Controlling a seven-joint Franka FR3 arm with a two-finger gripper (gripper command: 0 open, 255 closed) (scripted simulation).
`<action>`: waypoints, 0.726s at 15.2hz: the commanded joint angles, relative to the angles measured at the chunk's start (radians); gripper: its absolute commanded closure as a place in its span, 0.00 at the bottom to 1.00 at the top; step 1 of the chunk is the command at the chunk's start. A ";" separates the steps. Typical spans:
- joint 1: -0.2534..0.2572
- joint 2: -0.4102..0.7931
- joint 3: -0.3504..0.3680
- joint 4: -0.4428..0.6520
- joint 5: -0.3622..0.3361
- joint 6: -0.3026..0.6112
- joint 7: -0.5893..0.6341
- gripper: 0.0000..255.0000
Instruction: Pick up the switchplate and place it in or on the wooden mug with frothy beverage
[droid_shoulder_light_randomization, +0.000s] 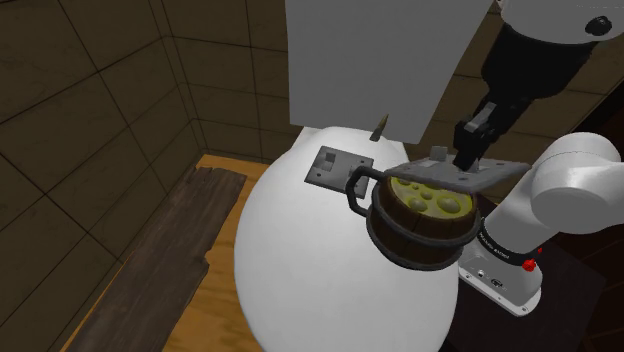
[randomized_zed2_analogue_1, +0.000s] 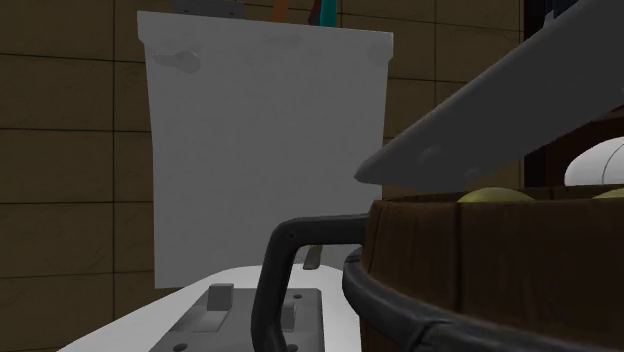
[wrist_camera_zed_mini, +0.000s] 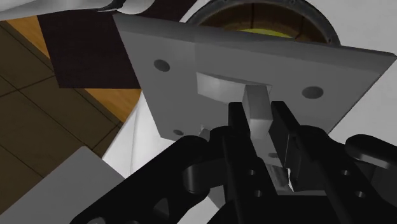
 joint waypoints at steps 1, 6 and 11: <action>0.004 -0.009 0.010 -0.033 0.009 0.023 -0.002 1.00; 0.017 -0.032 0.034 -0.106 0.034 0.075 -0.004 1.00; 0.025 -0.044 0.053 -0.153 0.052 0.110 -0.005 1.00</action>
